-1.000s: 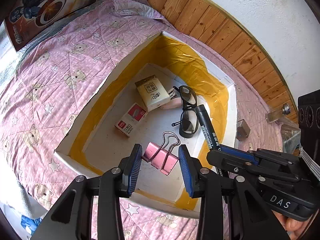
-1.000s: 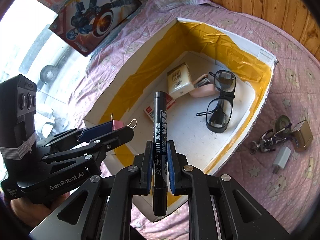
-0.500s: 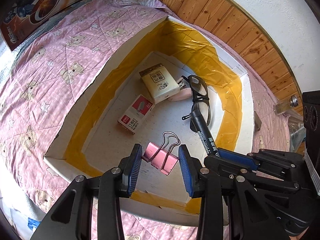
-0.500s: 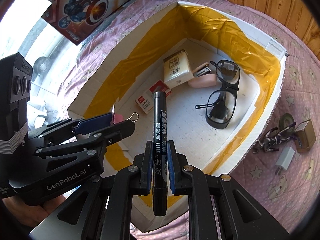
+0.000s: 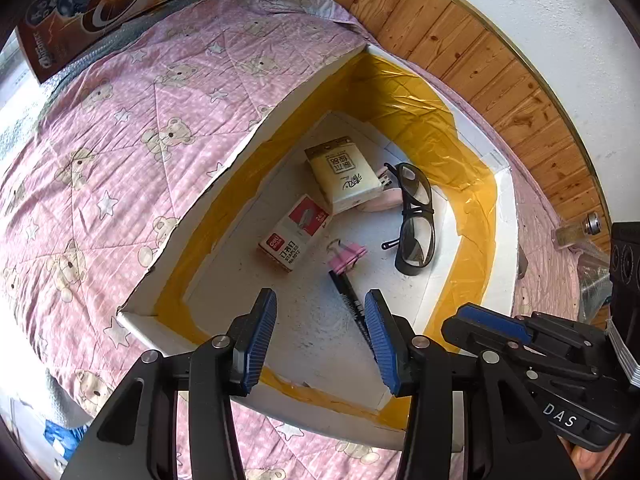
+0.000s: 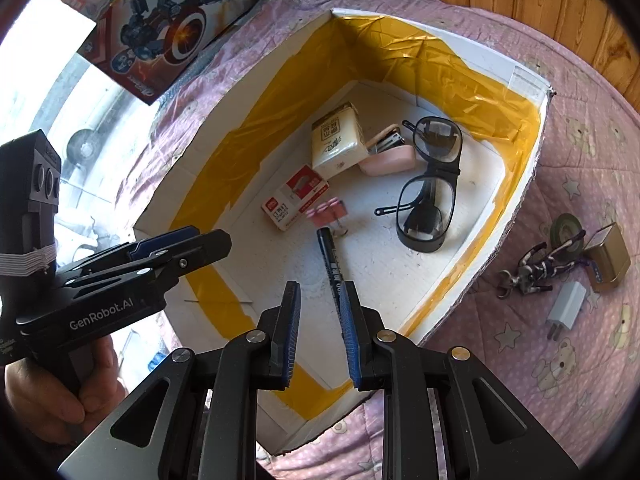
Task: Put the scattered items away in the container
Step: 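Withdraw both open tools from above the white box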
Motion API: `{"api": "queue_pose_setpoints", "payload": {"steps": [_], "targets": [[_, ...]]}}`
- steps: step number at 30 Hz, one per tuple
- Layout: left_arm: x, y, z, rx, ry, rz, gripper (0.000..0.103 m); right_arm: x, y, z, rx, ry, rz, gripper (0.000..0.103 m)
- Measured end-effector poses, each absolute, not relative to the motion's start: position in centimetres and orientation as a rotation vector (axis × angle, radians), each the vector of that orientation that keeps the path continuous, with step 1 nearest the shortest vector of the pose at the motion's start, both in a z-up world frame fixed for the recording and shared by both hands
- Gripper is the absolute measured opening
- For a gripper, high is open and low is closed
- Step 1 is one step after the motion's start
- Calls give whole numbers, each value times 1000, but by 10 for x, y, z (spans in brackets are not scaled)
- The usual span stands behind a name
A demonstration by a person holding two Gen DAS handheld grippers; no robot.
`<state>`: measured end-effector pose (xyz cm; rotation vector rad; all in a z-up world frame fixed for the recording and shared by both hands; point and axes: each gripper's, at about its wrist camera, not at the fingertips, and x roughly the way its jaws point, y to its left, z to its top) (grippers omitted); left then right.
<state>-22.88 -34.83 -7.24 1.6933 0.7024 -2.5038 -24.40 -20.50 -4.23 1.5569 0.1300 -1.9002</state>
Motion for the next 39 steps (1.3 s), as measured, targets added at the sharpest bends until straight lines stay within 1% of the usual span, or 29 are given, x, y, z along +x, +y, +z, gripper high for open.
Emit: {"api": "queue_pose_setpoints", "payload": {"steps": [19, 26, 39], "targets": [[-229, -309, -59, 1746, 604, -2568, 48, -234, -188, -28, 1509, 61, -1918, 22], [-228, -297, -48, 1723, 530, -2595, 48, -229, -179, -22, 1485, 37, -1930, 22], [-217, -277, -35, 1697, 473, -2630, 48, -213, -163, -9, 1425, 5, -1949, 23]]}}
